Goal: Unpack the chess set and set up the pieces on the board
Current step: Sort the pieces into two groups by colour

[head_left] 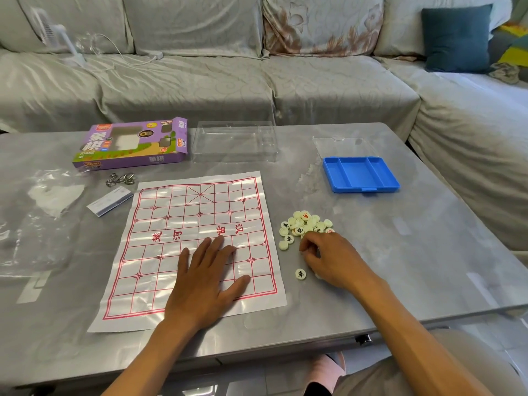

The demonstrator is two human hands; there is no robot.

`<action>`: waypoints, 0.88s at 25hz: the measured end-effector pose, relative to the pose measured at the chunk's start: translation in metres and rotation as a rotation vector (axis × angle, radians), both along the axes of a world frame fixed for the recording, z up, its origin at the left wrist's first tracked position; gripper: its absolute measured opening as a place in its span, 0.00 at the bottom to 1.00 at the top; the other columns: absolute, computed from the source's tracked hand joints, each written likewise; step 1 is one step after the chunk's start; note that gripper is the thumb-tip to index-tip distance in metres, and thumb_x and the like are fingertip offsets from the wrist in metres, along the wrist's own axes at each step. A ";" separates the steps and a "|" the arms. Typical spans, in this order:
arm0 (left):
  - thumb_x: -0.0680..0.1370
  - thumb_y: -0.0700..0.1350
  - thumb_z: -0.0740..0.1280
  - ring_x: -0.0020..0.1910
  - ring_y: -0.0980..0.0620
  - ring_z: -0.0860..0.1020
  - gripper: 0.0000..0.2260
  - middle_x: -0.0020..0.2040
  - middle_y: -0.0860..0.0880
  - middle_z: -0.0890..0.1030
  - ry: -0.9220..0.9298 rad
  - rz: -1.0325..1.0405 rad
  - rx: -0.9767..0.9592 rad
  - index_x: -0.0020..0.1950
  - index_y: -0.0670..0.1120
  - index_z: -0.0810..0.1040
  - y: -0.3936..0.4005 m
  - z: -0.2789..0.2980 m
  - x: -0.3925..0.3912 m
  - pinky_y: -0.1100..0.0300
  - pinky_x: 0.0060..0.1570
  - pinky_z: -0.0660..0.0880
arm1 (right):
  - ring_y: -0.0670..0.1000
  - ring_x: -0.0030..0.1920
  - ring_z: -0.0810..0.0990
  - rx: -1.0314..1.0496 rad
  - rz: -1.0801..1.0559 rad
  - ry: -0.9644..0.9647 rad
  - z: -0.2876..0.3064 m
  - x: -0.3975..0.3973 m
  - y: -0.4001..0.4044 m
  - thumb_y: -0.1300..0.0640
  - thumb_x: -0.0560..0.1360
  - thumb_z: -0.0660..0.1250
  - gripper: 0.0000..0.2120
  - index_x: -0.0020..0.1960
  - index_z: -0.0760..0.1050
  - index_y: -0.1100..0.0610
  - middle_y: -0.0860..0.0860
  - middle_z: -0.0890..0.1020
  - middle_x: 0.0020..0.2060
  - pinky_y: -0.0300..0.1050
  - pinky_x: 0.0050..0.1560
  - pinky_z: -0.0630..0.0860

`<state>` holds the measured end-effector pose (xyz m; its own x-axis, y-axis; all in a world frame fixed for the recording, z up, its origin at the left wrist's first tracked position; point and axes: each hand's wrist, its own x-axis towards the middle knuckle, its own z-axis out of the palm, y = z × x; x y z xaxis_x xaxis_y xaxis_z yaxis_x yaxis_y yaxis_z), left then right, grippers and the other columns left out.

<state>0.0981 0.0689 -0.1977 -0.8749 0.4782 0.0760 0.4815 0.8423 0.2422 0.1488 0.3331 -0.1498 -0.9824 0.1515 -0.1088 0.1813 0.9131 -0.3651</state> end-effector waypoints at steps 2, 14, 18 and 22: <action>0.71 0.75 0.40 0.77 0.51 0.49 0.36 0.78 0.56 0.53 -0.003 -0.003 -0.006 0.73 0.59 0.60 0.001 0.000 0.000 0.42 0.74 0.42 | 0.48 0.47 0.77 0.034 -0.021 0.042 -0.001 0.000 0.000 0.53 0.78 0.60 0.09 0.55 0.76 0.47 0.45 0.80 0.48 0.46 0.48 0.76; 0.71 0.76 0.40 0.77 0.51 0.49 0.37 0.78 0.56 0.53 -0.010 -0.009 0.006 0.73 0.59 0.60 0.001 0.001 0.001 0.42 0.74 0.43 | 0.43 0.48 0.74 -0.030 0.194 -0.074 0.013 0.012 -0.003 0.41 0.71 0.68 0.13 0.53 0.74 0.43 0.41 0.75 0.51 0.40 0.48 0.75; 0.71 0.75 0.40 0.77 0.50 0.50 0.37 0.78 0.55 0.53 0.001 -0.009 -0.005 0.74 0.59 0.60 0.001 0.000 0.000 0.41 0.74 0.44 | 0.45 0.49 0.75 0.001 0.202 -0.148 0.016 0.015 0.003 0.44 0.73 0.68 0.10 0.52 0.75 0.45 0.42 0.75 0.52 0.41 0.50 0.76; 0.72 0.75 0.40 0.77 0.48 0.51 0.37 0.78 0.54 0.54 0.029 -0.017 -0.027 0.74 0.58 0.61 0.002 -0.002 0.000 0.39 0.74 0.45 | 0.46 0.55 0.75 0.001 0.066 0.096 0.005 0.006 -0.004 0.46 0.78 0.62 0.15 0.64 0.71 0.44 0.43 0.75 0.60 0.40 0.52 0.72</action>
<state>0.0978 0.0707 -0.2002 -0.8643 0.4952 0.0887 0.5023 0.8399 0.2054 0.1553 0.3287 -0.1452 -0.9962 0.0859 -0.0131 0.0845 0.9224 -0.3769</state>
